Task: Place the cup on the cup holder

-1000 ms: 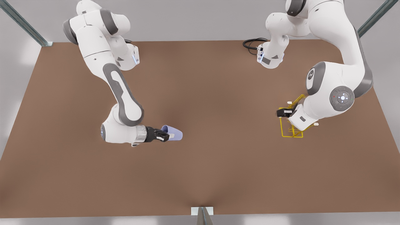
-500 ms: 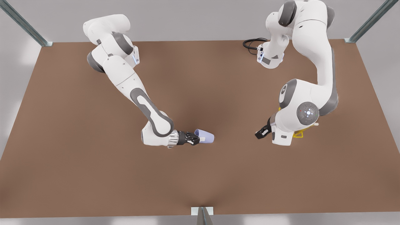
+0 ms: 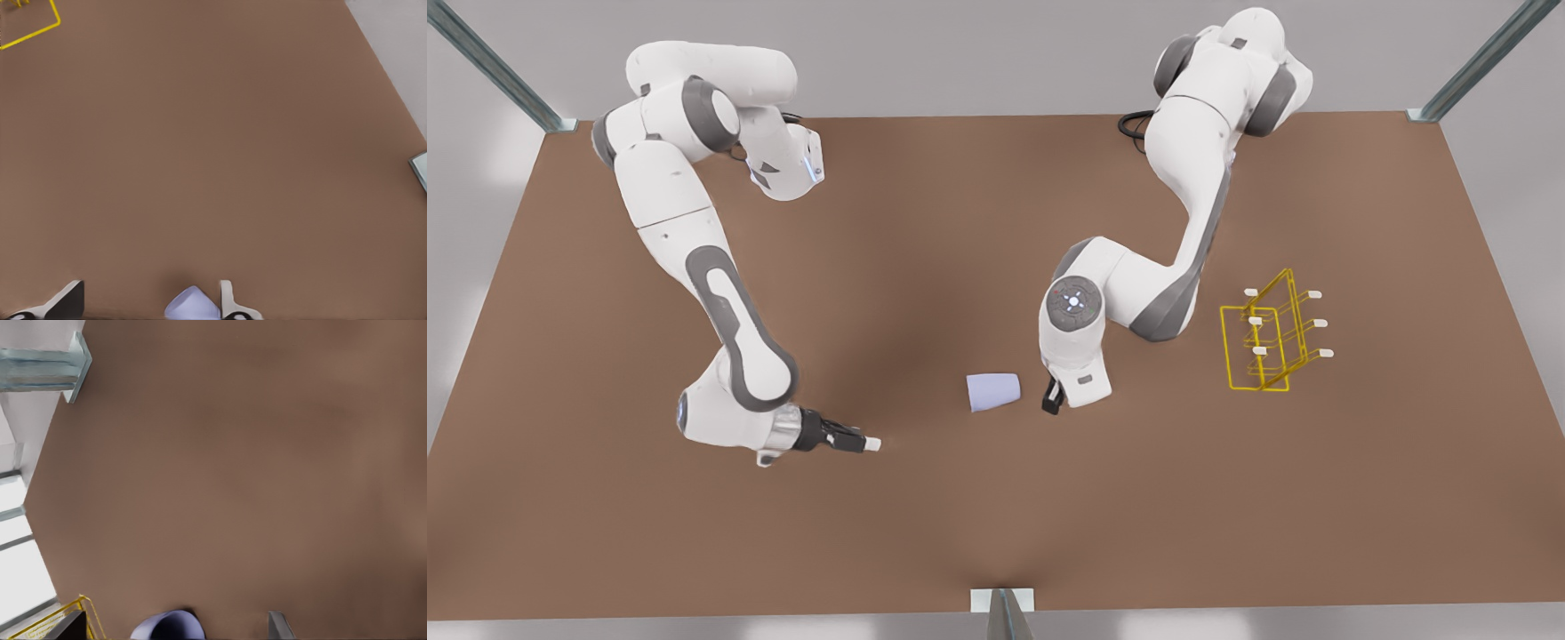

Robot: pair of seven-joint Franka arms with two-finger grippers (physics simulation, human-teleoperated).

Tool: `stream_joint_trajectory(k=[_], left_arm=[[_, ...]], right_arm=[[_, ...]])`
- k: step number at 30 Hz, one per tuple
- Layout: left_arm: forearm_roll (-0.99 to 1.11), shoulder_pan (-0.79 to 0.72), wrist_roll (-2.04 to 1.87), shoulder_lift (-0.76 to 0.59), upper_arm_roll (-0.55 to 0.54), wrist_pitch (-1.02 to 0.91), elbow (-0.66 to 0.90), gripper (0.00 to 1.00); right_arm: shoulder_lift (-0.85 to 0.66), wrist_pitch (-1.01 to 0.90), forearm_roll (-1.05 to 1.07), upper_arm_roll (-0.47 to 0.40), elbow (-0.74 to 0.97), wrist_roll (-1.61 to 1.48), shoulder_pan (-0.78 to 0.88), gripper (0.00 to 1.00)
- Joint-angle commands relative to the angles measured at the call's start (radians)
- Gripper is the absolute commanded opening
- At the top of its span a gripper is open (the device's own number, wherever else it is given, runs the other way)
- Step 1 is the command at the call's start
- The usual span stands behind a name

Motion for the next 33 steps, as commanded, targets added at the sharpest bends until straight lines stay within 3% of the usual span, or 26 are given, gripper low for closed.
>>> stream_joint_trajectory(k=[1,4,6,10,13,18,33], left_arm=[[0.014,-0.02,-0.775,0.03,-0.006,0.047,0.012,1.0],[0.0,-0.04,-0.882,0.077,-0.008,0.136,0.012,1.0],[0.0,-0.046,-0.971,0.085,-0.008,0.16,0.012,1.0],[-0.02,-0.059,-1.075,0.137,-0.008,0.212,0.01,1.0],[-0.004,-0.112,-1.011,0.153,-0.006,0.217,-0.031,1.0],[0.007,-0.137,-0.937,0.159,-0.006,0.242,-0.08,1.0],[-0.02,-0.132,-0.917,0.189,-0.015,0.45,-0.091,1.0]], right_arm=[[-0.077,-0.314,-0.358,-0.068,0.068,-0.017,-0.013,1.0],[-0.215,-0.625,-0.627,-0.205,0.274,0.002,-0.012,1.0],[-0.364,-0.713,-0.751,-0.22,0.296,0.01,-0.013,1.0],[-0.568,-0.811,-0.777,-0.235,0.158,0.007,-0.024,1.0],[-0.754,-0.672,-0.785,-0.237,-0.112,-0.046,-0.023,1.0],[-0.705,-0.658,-0.782,-0.237,-0.025,-0.042,-0.024,1.0],[-0.67,-0.667,-0.774,-0.234,-0.02,-0.044,-0.015,1.0]])
